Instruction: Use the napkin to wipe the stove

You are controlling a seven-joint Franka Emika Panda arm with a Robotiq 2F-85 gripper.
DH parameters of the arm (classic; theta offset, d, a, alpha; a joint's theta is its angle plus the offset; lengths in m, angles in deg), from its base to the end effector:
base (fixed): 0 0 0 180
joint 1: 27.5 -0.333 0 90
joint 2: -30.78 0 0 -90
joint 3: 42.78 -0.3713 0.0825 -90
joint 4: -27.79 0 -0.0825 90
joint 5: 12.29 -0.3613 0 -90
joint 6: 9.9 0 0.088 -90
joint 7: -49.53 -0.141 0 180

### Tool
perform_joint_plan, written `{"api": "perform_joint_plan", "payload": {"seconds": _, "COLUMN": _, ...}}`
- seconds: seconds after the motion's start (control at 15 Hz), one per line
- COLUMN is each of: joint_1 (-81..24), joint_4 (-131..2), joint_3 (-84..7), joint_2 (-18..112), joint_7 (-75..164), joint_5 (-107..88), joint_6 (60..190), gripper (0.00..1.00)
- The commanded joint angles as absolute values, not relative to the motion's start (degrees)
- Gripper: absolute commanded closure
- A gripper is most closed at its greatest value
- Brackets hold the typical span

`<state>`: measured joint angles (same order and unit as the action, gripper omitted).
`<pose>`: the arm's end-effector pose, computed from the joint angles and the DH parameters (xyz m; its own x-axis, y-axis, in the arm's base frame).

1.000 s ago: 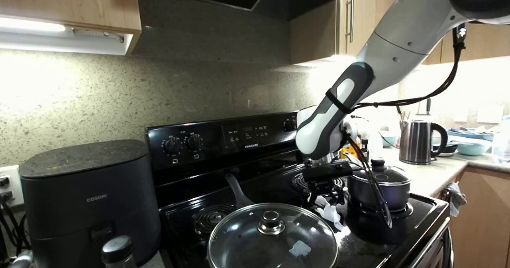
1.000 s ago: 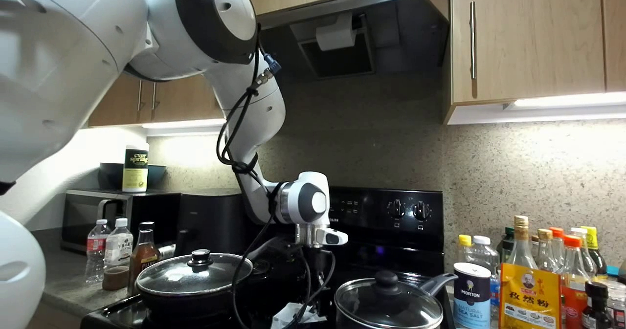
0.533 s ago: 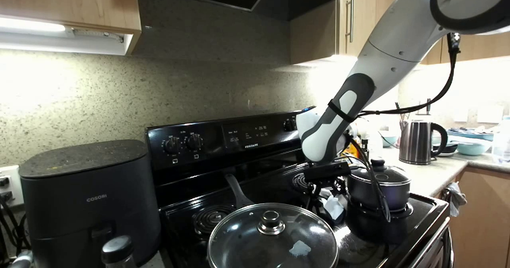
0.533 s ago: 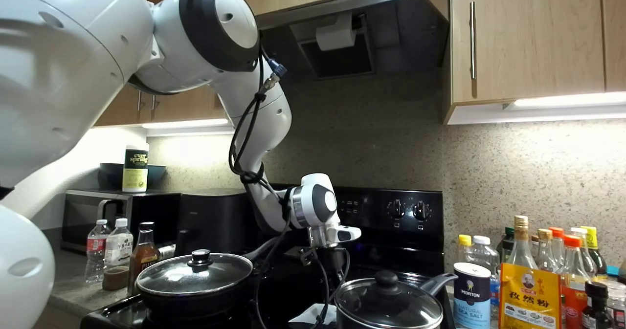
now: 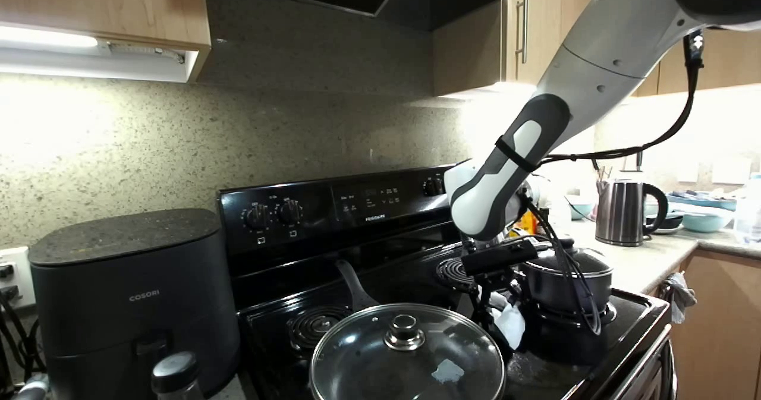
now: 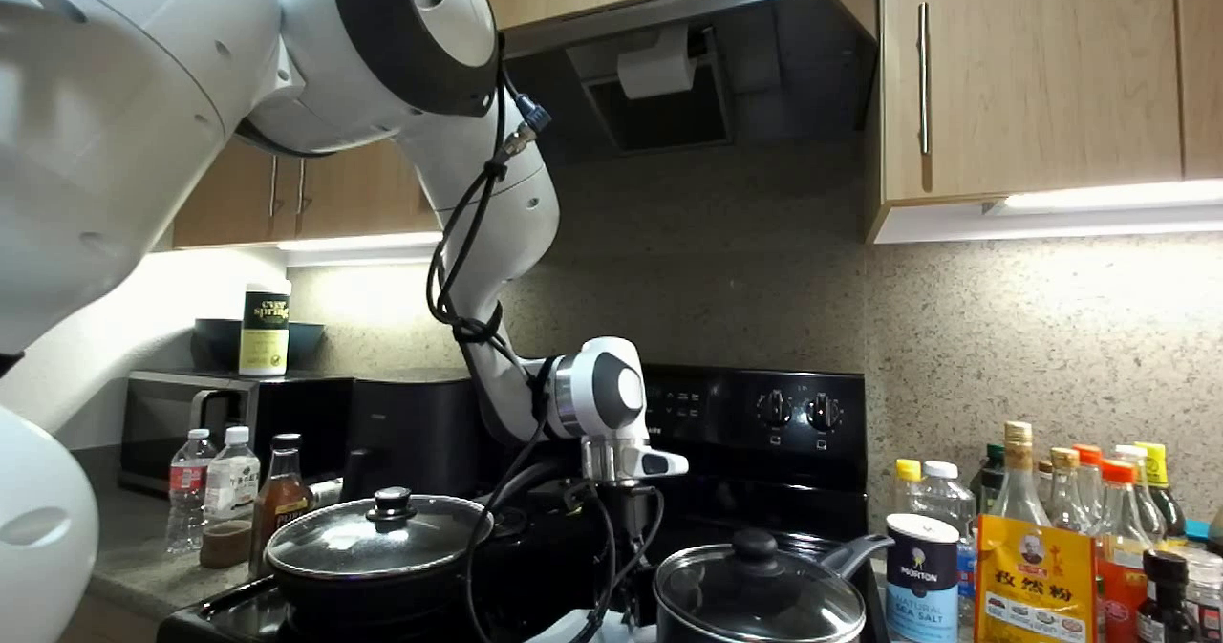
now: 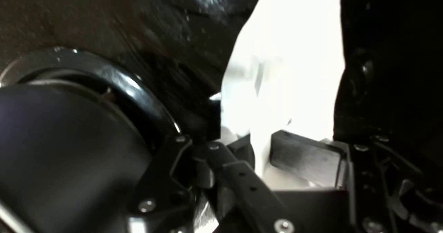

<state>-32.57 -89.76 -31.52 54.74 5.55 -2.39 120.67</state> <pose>0.5727 -0.0672 0.2577 0.7362 -0.6766 -0.0128 -0.6489 -0.7112 0.2705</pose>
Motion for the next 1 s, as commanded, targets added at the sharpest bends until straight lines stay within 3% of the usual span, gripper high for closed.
{"api": "perform_joint_plan", "payload": {"seconds": 0.0, "joint_1": -30.0, "joint_4": -96.7, "joint_3": -34.8, "joint_2": 49.6, "joint_7": 12.3, "joint_5": -6.8, "joint_6": 116.2, "gripper": 1.00}}
{"api": "perform_joint_plan", "payload": {"seconds": 0.4, "joint_1": -28.7, "joint_4": -102.6, "joint_3": -36.2, "joint_2": 44.4, "joint_7": 18.4, "joint_5": -11.8, "joint_6": 109.5, "gripper": 1.00}}
{"api": "perform_joint_plan", "payload": {"seconds": 0.93, "joint_1": -30.2, "joint_4": -104.5, "joint_3": -40.7, "joint_2": 40.0, "joint_7": 24.0, "joint_5": -17.5, "joint_6": 111.4, "gripper": 1.00}}
